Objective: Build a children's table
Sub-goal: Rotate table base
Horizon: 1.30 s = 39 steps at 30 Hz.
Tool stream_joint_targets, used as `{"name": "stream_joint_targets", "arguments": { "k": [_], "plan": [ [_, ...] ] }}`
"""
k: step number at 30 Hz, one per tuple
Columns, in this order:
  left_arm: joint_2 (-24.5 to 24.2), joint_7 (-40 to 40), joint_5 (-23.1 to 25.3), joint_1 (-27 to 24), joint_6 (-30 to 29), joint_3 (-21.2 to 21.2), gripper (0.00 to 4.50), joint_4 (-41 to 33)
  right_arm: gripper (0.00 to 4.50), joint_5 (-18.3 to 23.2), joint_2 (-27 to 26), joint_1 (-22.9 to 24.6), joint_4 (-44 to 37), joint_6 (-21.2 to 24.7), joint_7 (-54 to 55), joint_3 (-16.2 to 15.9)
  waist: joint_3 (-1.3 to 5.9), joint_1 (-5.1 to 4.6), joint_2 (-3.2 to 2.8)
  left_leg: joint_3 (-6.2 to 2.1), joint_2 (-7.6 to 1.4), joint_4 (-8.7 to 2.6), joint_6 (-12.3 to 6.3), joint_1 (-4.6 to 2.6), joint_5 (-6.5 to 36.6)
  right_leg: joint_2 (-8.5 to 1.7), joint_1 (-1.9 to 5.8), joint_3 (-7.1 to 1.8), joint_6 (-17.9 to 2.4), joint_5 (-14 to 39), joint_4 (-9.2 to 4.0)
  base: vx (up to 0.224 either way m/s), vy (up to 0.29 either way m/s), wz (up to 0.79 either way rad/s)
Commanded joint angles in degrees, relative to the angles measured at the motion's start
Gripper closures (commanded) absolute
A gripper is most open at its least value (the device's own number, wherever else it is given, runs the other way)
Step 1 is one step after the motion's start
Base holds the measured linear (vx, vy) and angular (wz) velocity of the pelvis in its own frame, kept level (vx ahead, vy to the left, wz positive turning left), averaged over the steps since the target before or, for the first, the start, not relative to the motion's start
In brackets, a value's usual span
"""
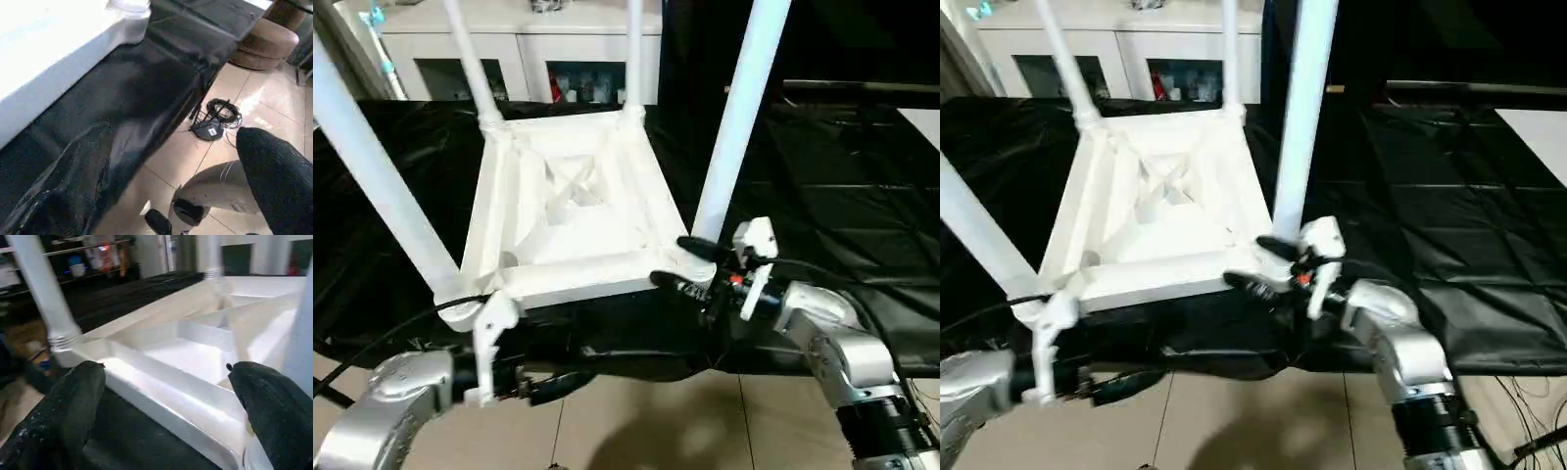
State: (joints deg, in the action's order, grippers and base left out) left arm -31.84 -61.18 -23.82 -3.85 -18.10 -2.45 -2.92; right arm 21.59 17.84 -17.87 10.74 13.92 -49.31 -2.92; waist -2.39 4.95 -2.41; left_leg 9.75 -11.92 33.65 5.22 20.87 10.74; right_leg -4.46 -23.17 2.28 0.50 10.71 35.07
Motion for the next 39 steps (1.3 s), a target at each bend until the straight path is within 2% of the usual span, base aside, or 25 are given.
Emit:
{"name": "stream_joint_targets", "arguments": {
  "k": [1,3,6,7,9,11,13,14,16,17,19,21,23,24,25,27,28,29,31,33,34,35,36,37,39],
  "plan": [
    [-0.9,-1.3,0.5,0.4,2.1,1.4,0.08,3.0,0.0,-1.2,0.5,-1.2,2.4,-1.9,2.8,2.3,3.04,-0.29,0.01,0.25,-0.38,-4.23,-0.52,-0.56,14.6,-2.0,1.9,-1.76,-9.2,15.7,-4.65,0.0,0.0,0.0],
    [-0.9,-2.5,0.6,0.7,4.0,1.8,0.08,6.1,0.0,-3.7,0.5,-4.5,8.8,-4.0,8.4,4.1,3.1,-0.4,-0.08,0.16,-0.34,-4.28,0.09,-0.47,14.4,-2.11,1.98,-1.65,-9.9,15.6,-4.44,0.0,0.0,0.0],
    [-0.5,-3.4,0.9,1.2,5.7,1.8,0.08,9.0,0.0,-6.0,0.6,-9.5,18.5,-7.4,14.2,6.4,3.01,-0.45,-0.31,0.32,-0.33,-4.19,0.77,-0.86,16.0,-2.13,1.76,-1.71,-10.7,16.5,-4.55,0.0,0.0,0.0],
    [-0.4,-3.7,1.0,1.5,6.2,1.8,0.08,10.0,0.0,-6.1,0.5,-11.2,21.5,-8.8,15.6,7.0,3.05,-0.45,-0.25,0.39,-0.32,-4.11,0.82,-0.96,16.4,-2.13,1.7,-1.7,-10.9,16.3,-4.56,0.0,0.0,0.0],
    [-0.4,-4.1,1.1,1.8,7.0,1.7,0.08,11.3,0.0,-5.9,0.4,-13.0,24.7,-10.0,17.0,7.8,3.23,-0.34,-0.32,0.36,-0.37,-4.05,0.48,-0.81,15.1,-2.14,2.07,-1.71,-11.1,13.9,-4.28,0.0,0.0,0.0],
    [-0.1,-4.3,1.9,2.6,9.6,1.7,0.08,14.6,0.0,-6.2,0.0,-17.2,31.4,-13.1,21.4,9.0,3.36,-0.43,0.48,0.48,-0.24,-3.81,-0.26,-0.5,13.1,-2.2,2.22,-1.62,-11.9,11.9,-4.03,0.0,0.0,0.0],
    [0.0,-4.1,2.3,2.9,10.9,1.8,0.08,15.4,0.0,-6.6,-0.1,-18.3,33.1,-14.3,21.8,9.1,3.33,-0.52,0.33,0.51,-0.2,-3.71,-0.4,-0.41,12.7,-2.22,2.36,-1.63,-12.2,11.9,-3.93,0.0,0.0,0.0],
    [0.5,-2.2,3.1,3.0,13.2,2.4,0.08,15.5,0.0,-6.9,-0.5,-18.9,33.1,-15.0,20.0,8.6,3.31,-0.51,0.69,0.47,-0.3,-3.67,-0.95,-0.21,12.5,-2.24,2.55,-1.62,-12.1,11.5,-3.78,0.0,0.0,0.0],
    [1.4,-0.2,3.3,3.3,14.7,3.4,0.08,15.0,0.0,-6.9,-0.9,-18.6,32.0,-15.2,17.4,8.2,3.35,-0.46,0.54,0.51,-0.51,-3.59,-1.59,-0.25,12.3,-2.31,2.54,-1.63,-11.8,11.2,-3.73,0.0,0.0,0.0],
    [2.3,1.6,3.2,3.9,15.8,4.4,0.08,14.1,0.0,-7.2,-1.1,-17.9,31.1,-15.7,15.4,7.5,3.34,-0.43,1.0,0.54,-0.57,-3.63,-1.95,-0.16,11.9,-2.23,2.6,-1.59,-11.9,11.0,-3.69,0.0,0.0,0.0],
    [2.9,2.4,3.0,4.1,15.6,4.6,0.08,13.0,0.0,-7.7,-1.1,-17.1,30.6,-16.0,14.0,6.8,3.37,-0.3,0.7,0.54,-0.71,-3.63,-1.92,-0.33,11.7,-2.23,2.42,-1.57,-12.2,10.7,-3.64,0.0,0.0,0.0],
    [4.1,4.0,2.6,4.7,14.8,4.8,0.08,11.1,0.0,-9.0,-0.9,-15.8,30.2,-16.9,12.5,4.9,3.32,-0.3,0.67,0.53,-0.79,-3.64,-1.77,-0.31,12.1,-2.12,2.38,-1.52,-12.6,9.9,-3.58,0.0,0.0,0.0],
    [4.5,4.5,1.7,5.6,13.2,4.8,0.08,9.3,0.0,-9.7,-0.7,-14.4,30.2,-18.4,11.6,3.5,3.38,0.01,0.35,0.63,-0.81,-3.58,-1.57,-0.71,12.9,-2.07,2.11,-1.57,-13.2,9.6,-3.58,0.0,0.0,0.0],
    [4.3,4.3,1.6,5.8,13.1,4.7,0.08,9.1,0.0,-9.9,-0.5,-13.9,30.4,-18.9,11.1,3.0,3.35,-0.05,0.52,0.67,-0.74,-3.61,-1.52,-0.6,13.0,-2.02,2.22,-1.58,-13.3,9.6,-3.64,0.0,0.0,0.0],
    [4.0,3.9,1.6,5.7,12.8,4.5,0.08,9.1,0.0,-10.1,-0.3,-13.2,30.2,-19.2,10.4,2.4,3.37,0.01,0.32,0.58,-0.71,-3.64,-1.41,-0.55,13.2,-2.04,2.29,-1.54,-13.3,9.6,-3.56,0.0,0.0,0.0],
    [3.1,3.1,1.5,5.1,12.1,4.1,0.08,8.4,0.0,-10.8,0.1,-12.2,29.7,-19.6,9.5,1.7,3.29,-0.27,0.59,0.48,-0.55,-3.74,-1.35,-0.24,13.6,-1.96,2.56,-1.48,-12.6,10.3,-3.59,0.0,0.0,0.0],
    [1.4,1.3,0.5,3.2,10.3,3.8,0.08,6.3,0.0,-11.3,0.3,-11.1,29.1,-19.8,8.7,1.7,3.35,-0.21,0.34,0.44,-0.65,-3.71,-1.27,-0.31,13.6,-2.12,2.53,-1.5,-12.5,10.5,-3.61,0.0,0.0,0.0],
    [1.1,0.9,0.3,2.9,10.0,3.7,0.08,5.9,0.0,-11.3,0.3,-11.0,29.1,-19.7,8.6,1.7,3.24,-0.43,0.48,0.34,-0.63,-3.86,-1.36,0.06,13.4,-2.08,2.74,-1.46,-12.5,10.7,-3.55,0.0,0.0,0.0],
    [-0.9,-0.7,-1.1,0.5,7.5,4.1,0.08,3.8,0.0,-11.6,0.4,-10.4,28.8,-19.6,8.3,2.0,3.37,-0.47,0.4,0.34,-0.66,-3.77,-1.41,-0.1,13.6,-2.08,2.66,-1.43,-12.6,10.8,-3.5,0.0,0.0,0.0],
    [-2.5,-1.5,-2.6,-0.6,4.8,5.8,0.08,3.5,0.0,-11.9,0.8,-10.1,29.4,-20.1,8.5,2.0,3.13,-0.9,0.39,0.49,-0.56,-3.81,-1.61,-0.25,14.7,-1.88,2.33,-1.44,-13.1,12.1,-3.66,0.0,0.0,0.0],
    [-3.3,-2.0,-2.9,-0.6,4.4,6.8,0.08,4.3,0.0,-11.8,0.8,-10.0,29.6,-20.1,8.7,2.1,3.0,-1.03,0.55,0.49,-0.56,-3.88,-1.71,-0.33,15.5,-1.85,2.25,-1.45,-13.0,13.5,-3.86,0.0,0.0,0.0],
    [-3.9,-2.2,-3.1,-0.5,4.2,7.5,0.08,5.0,0.0,-11.8,0.9,-10.0,29.9,-20.2,8.8,1.9,2.93,-1.12,0.44,0.46,-0.51,-3.92,-1.6,-0.41,16.3,-1.85,2.15,-1.44,-12.8,14.9,-4.01,0.0,0.0,0.0],
    [-5.0,-2.5,-3.8,-0.4,3.7,9.2,0.08,6.0,0.0,-12.4,1.1,-10.1,30.4,-20.7,9.2,1.5,2.88,-1.22,0.74,0.45,-0.5,-3.97,-1.56,-0.36,16.5,-1.87,2.18,-1.43,-12.6,15.5,-4.1,0.0,0.0,0.0],
    [-5.2,-2.3,-3.8,-0.5,3.9,9.6,0.08,6.0,0.0,-12.6,1.0,-10.1,30.5,-20.9,9.2,1.4,2.86,-1.19,0.6,0.4,-0.47,-3.98,-1.45,-0.38,16.8,-1.91,2.13,-1.43,-12.4,16.1,-4.07,0.0,0.0,0.0],
    [-6.0,-1.0,-4.6,-0.1,4.3,12.1,0.08,5.3,0.0,-13.9,0.7,-10.4,31.4,-21.3,9.7,0.9,2.81,-1.36,0.76,0.34,-0.53,-4.07,-1.29,-0.46,17.4,-1.97,2.02,-1.47,-12.0,17.3,-4.28,0.0,0.0,0.0]
  ]
}}
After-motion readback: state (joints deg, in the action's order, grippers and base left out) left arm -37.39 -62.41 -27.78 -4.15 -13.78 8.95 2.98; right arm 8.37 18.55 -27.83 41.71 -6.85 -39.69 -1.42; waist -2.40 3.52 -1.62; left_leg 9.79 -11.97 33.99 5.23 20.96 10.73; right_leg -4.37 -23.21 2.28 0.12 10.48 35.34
